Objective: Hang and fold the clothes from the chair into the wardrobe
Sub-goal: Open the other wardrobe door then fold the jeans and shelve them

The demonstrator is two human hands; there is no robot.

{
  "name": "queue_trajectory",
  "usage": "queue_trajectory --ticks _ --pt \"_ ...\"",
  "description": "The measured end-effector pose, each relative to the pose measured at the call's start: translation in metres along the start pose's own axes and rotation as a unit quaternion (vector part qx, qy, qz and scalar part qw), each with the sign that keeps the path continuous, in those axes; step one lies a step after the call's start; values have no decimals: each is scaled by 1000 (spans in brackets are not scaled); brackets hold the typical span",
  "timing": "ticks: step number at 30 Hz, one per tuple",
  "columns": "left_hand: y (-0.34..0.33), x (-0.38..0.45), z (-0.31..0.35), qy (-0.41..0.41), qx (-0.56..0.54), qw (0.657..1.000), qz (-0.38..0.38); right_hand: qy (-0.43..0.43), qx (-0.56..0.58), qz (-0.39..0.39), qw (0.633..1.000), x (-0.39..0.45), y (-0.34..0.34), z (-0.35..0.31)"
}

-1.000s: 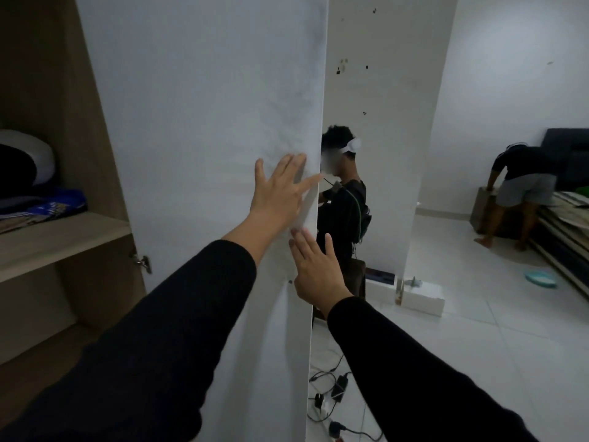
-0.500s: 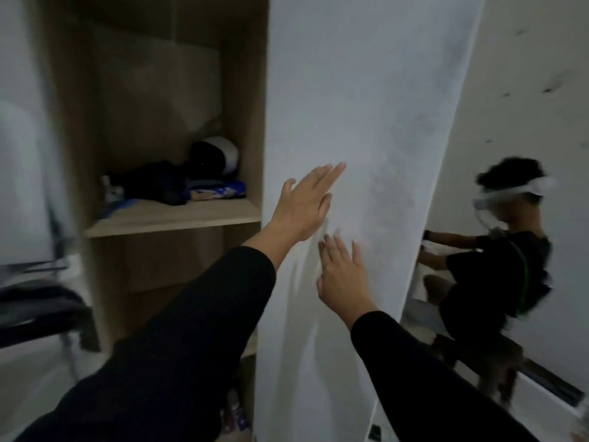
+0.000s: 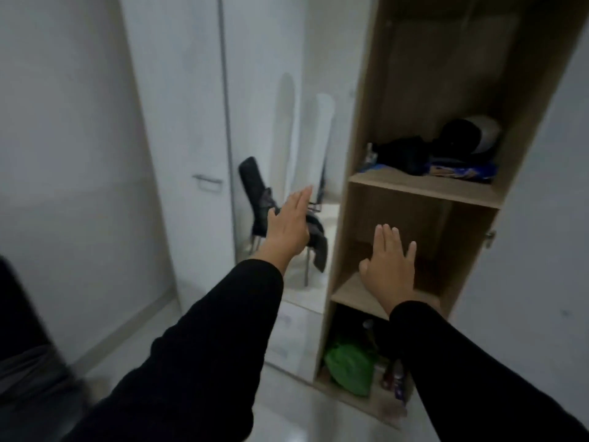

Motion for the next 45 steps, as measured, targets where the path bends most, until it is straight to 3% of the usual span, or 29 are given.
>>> queue_trajectory --ticks 6,12,19,25,34,45 --pt "26 -91 -139 148 36 988 -19 108 75 -27 991 -14 -38 -134" --pt "72 -190 -272 280 97 954 -36 205 108 -89 969 -62 -73 -285" --pt "128 -302 -399 412 121 902 -49 300 149 -169 927 -128 -116 -436" --pt "134 -388 -474 518 113 842 -96 391 137 -229 881 -183 -157 -516" --pt "97 -423 -560 572 114 793 -175 435 97 -355 822 -199 -255 -596" --pt "27 -401 -705 598 131 751 -247 474 39 -385 791 -180 -388 -711"
Point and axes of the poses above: each hand's wrist, its own x-axis towards the middle knuckle, its own y-axis out of the back of the hand, z = x × y, the point moved 4 cm from there along x, towards the middle knuckle, and after that the axes turned 7 degrees about x, right-handed, at the moved point
